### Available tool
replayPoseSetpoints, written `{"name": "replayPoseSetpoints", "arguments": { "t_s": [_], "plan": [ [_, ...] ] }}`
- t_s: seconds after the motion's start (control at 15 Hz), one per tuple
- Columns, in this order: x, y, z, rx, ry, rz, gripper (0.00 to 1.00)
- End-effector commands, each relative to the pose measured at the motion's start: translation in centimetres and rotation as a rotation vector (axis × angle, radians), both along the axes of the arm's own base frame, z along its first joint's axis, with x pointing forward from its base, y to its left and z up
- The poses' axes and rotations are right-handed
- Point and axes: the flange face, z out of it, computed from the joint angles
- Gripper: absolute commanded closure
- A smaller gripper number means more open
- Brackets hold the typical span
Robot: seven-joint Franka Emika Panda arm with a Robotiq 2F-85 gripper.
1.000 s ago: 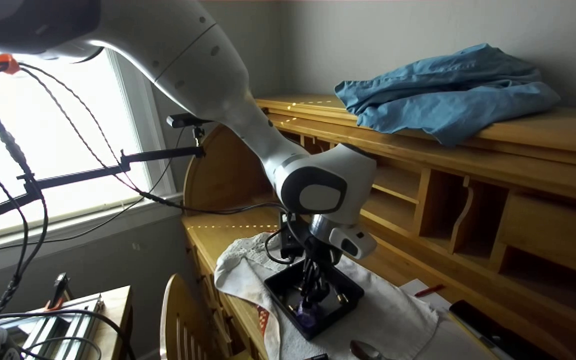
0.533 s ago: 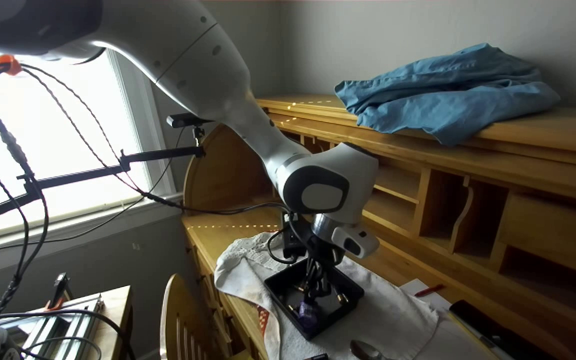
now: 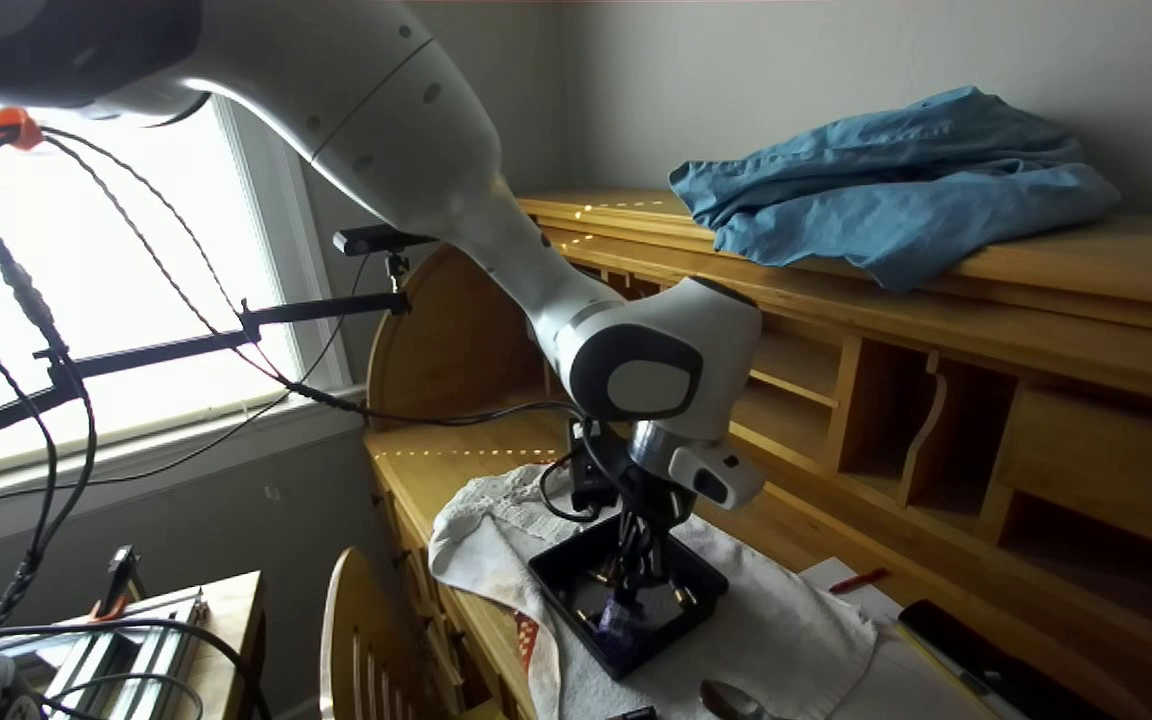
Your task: Remove one brown and one purple object from the box
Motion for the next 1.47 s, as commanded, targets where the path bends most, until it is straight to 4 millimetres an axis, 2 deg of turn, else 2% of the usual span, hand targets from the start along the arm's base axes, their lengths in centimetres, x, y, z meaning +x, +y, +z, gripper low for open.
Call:
{"name": "replayPoseSetpoints", "arguments": {
  "t_s": [0.0,0.67,0.93,1.13,1.4],
  "plan": [
    [-0.1,-0.5,2.7,-0.015,-0.032,-0.021,1.0],
    [-0.7,-3.9,9.1,-0.036,-0.134,-0.11,1.0],
    [-1.6,-5.7,11.0,-0.054,-0.158,-0.168,1.0],
    [-2.1,-7.4,11.1,-0.055,-0.167,-0.216,1.0],
    [-1.8,-9.3,10.3,-0.058,-0.187,-0.255,1.0]
  ]
}}
